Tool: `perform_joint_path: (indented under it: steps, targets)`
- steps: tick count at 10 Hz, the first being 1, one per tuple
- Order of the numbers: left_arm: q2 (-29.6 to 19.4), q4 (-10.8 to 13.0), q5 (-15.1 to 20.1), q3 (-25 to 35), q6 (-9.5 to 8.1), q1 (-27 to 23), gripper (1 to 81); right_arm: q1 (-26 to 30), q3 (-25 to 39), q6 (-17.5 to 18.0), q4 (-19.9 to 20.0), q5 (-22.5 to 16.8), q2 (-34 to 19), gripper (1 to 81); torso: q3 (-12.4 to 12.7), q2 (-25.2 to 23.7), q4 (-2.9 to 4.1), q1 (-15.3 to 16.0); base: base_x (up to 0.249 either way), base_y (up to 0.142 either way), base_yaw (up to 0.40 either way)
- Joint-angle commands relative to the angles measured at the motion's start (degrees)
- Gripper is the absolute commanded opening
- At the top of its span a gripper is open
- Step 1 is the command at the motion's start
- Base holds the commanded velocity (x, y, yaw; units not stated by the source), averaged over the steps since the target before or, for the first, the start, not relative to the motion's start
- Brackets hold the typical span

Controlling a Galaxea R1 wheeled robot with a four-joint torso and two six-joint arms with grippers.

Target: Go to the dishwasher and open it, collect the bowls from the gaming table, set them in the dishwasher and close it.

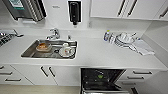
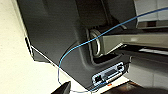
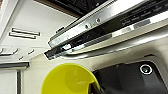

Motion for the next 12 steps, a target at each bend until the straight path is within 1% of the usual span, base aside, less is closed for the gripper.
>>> perform_joint_path:
  steps: [1, 2, 3, 4, 6, 7, 8, 9, 11, 12]
  targets:
    - [-0.38, 0.23, 1.79, -0.47, 0.54, 0.18, 81.1, 14.19, 6.36, 0.95, 6.10, -7.84, -4.87, 1.0, -2.78, 0.00, 0.00, 0.00, 0.000, 0.000, 0.000]
    - [-0.30, 0.14, 1.79, -0.47, 0.54, 0.27, 81.1, 16.73, 6.19, 0.95, 7.49, -8.27, -4.87, 1.0, -4.11, 0.00, 0.00, 0.00, 0.000, 0.000, 0.000]
    - [-0.21, 0.14, 1.79, -0.47, 0.54, 0.35, 81.1, 19.29, 6.27, 0.95, 8.64, -9.67, -4.87, 1.0, -4.39, 0.00, 0.00, 0.00, 0.000, 0.000, 0.000]
    - [-0.21, 0.05, 1.79, -0.47, 0.54, 0.53, 81.1, 21.84, 6.10, 0.95, 9.70, -10.92, -4.60, 1.0, -3.11, 0.02, 0.00, 0.00, 0.000, 0.000, 0.000]
    - [-0.29, -0.12, 1.88, -0.47, 0.54, 0.79, 81.1, 26.41, 4.27, 0.95, 11.80, -12.06, -2.25, 1.0, -3.65, 0.04, 0.00, 0.02, 0.000, 0.000, 0.000]
    - [-0.21, -0.21, 2.40, -0.47, 0.45, 0.97, 81.1, 28.25, 1.90, 0.95, 12.59, -12.92, 0.12, 1.0, -3.63, 0.04, 0.00, 0.02, 0.000, 0.000, 0.000]
    - [-0.03, -0.21, 3.54, -0.47, 0.36, 0.97, 81.1, 29.59, -0.30, 0.95, 13.13, -14.76, 2.41, 1.0, -3.63, 0.04, 0.00, 0.02, 0.000, 0.000, 0.000]
    - [0.32, -0.29, 4.86, -0.47, 0.01, 1.14, 81.1, 30.55, -3.27, 0.95, 13.13, -16.09, 5.82, 1.0, -3.63, 0.04, 0.00, 0.05, 0.000, 0.000, 0.000]
    - [0.76, -0.30, 5.13, -0.47, -0.17, 1.49, 81.1, 31.61, -9.19, 0.95, 13.48, -16.90, 11.30, 1.0, -3.63, 0.04, 0.00, 0.05, 0.000, 0.000, 0.000]
    - [1.11, -0.29, 5.13, -0.47, -0.17, 1.58, 81.1, 31.78, -11.64, 0.95, 13.48, -17.07, 13.58, 81.1, -3.65, 0.04, 0.00, 0.05, 0.000, 0.000, 0.000]
